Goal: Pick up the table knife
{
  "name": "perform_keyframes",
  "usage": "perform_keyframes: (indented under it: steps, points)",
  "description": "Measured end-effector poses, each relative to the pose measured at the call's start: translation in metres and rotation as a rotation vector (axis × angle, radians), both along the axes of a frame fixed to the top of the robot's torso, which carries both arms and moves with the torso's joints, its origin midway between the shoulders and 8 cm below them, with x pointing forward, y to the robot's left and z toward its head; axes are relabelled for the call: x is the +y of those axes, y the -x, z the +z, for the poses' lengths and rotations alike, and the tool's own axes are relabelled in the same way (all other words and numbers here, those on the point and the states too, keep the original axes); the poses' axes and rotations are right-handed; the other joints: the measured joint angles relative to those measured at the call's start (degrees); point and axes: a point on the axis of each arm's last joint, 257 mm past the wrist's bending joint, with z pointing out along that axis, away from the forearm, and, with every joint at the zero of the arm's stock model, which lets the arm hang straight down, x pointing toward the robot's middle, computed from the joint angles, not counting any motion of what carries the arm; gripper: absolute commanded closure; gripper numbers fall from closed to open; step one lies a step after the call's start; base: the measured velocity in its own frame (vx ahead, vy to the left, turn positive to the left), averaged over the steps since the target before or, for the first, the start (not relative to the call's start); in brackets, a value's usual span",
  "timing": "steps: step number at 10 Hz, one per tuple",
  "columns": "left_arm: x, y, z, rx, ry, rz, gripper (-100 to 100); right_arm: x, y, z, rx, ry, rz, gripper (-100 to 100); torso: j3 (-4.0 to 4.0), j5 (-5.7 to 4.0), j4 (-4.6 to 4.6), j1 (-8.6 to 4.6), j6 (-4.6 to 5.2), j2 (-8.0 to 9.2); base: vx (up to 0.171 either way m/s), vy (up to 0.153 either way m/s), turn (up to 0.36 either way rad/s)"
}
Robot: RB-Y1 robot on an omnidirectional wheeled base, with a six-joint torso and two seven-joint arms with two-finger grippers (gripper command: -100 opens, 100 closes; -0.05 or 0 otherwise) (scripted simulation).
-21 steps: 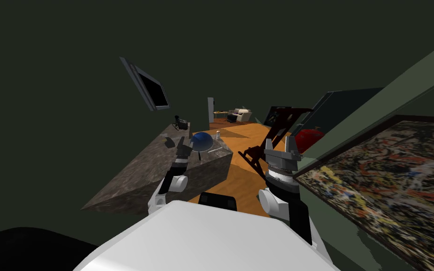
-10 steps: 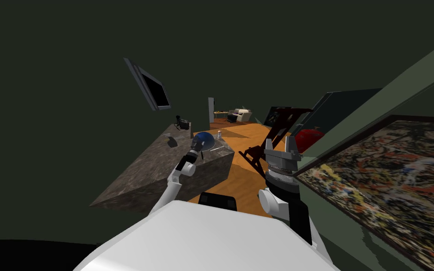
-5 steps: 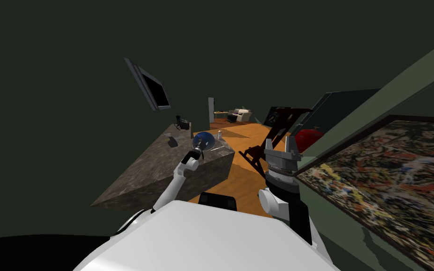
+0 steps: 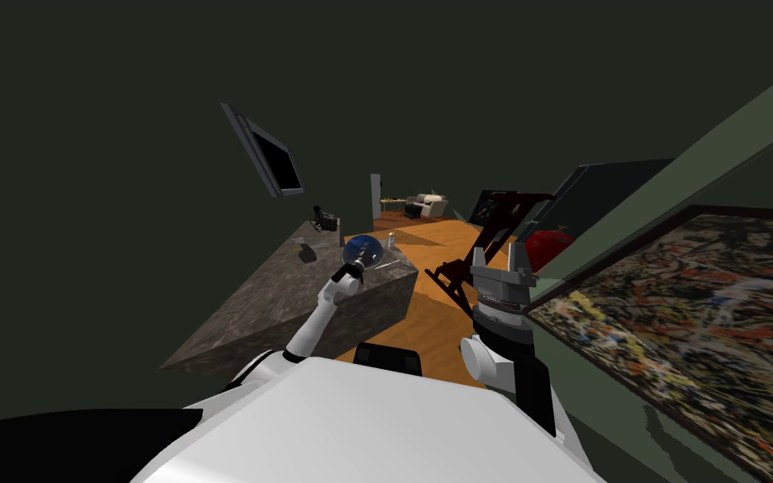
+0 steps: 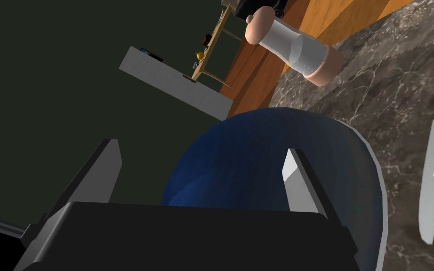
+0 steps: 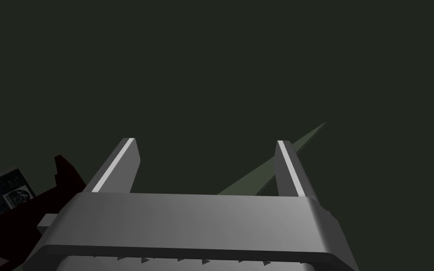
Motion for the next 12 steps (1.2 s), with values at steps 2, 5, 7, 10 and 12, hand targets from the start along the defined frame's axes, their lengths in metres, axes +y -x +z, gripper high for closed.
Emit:
perform_keyframes:
  steps: [2, 5, 7, 10, 12]
  points:
    - [-0.011, -0.011, -0.012, 0.058, 0.006, -0.026, -100, 0.0, 0.0, 0.0, 0.0, 0.0, 0.0, 0, -0.01, 0.0, 0.0, -0.02, 0.01, -0.01, 0.005, -0.001, -0.013]
    - [-0.026, -0.028, -0.027, 0.158, 0.014, -0.068, -100, 0.0, 0.0, 0.0, 0.0, 0.0, 0.0, 0, -0.02, -0.01, -0.01, -0.04, 0.01, -0.04, 0.008, -0.004, -0.009]
    - [-0.039, -0.037, -0.041, 0.23, 0.012, -0.093, -100, 0.0, 0.0, 0.0, 0.0, 0.0, 0.0, 0, -0.03, -0.01, -0.01, -0.06, 0.01, -0.04, 0.01, -0.01, -0.012]
    - [-0.045, -0.045, -0.06, 0.32, 0.003, -0.111, -100, 0.0, 0.0, 0.0, 0.0, 0.0, 0.0, 0, -0.02, -0.01, -0.01, -0.06, 0.01, -0.04, 0.01, -0.01, -0.01]
    - [-0.05, -0.052, -0.07, 0.389, -0.001, -0.126, -100, 0.0, 0.0, 0.0, 0.0, 0.0, 0.0, 0, -0.03, -0.02, -0.01, -0.09, 0.01, -0.06, 0.017, -0.018, -0.014]
